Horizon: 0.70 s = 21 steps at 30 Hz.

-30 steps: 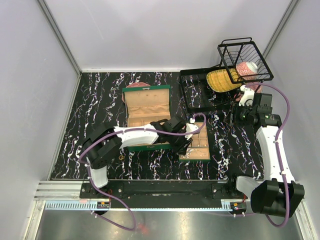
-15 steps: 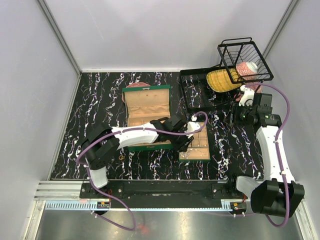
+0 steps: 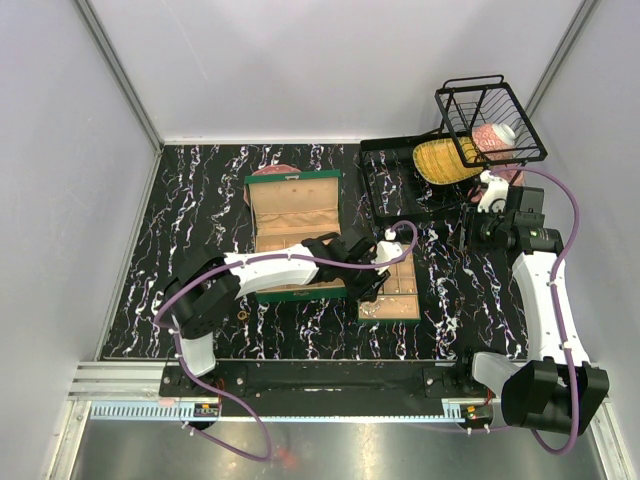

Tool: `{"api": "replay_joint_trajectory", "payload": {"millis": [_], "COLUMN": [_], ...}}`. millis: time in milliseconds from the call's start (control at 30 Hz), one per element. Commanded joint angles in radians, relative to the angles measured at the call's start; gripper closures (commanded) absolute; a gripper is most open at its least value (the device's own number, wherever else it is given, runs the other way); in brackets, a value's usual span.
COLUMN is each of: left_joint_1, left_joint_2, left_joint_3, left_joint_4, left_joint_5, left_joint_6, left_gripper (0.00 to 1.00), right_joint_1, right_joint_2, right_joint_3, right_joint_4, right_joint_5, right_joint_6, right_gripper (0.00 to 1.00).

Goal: Organize the mixed jewelry

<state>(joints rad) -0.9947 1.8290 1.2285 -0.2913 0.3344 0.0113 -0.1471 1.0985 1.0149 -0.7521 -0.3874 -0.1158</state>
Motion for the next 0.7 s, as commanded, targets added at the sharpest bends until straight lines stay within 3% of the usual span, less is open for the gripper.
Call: {"api": "replay_joint_trajectory", "payload": {"millis": [0, 467, 667], "left_joint_1": [-0.007, 0.002, 0.1], "left_joint_2": [-0.062, -0.305, -0.396], "left_joint_3": [0.016, -0.026, -0.043], "left_joint_4": [0.038, -0.012, -0.13], "left_joint_5": [-0.027, -0.109, -0.083], "left_joint_6": [0.018, 0.142, 0.185], "left_gripper": [0.66, 0.64, 0.66], "right_joint_1": [-0.006, -0.006, 0.001], "right_joint_2": [-0.023, 0.0, 0.02], "right_joint_3": [-0.001, 0.036, 0.066], "right_joint_4": [0.023, -0.009, -0.026], "right_joint_5": [-0.019, -0.053, -0.093], "right_joint_6": [-0.03, -0.079, -0.099], "right_gripper": [0.52, 0.48, 0.46]}}
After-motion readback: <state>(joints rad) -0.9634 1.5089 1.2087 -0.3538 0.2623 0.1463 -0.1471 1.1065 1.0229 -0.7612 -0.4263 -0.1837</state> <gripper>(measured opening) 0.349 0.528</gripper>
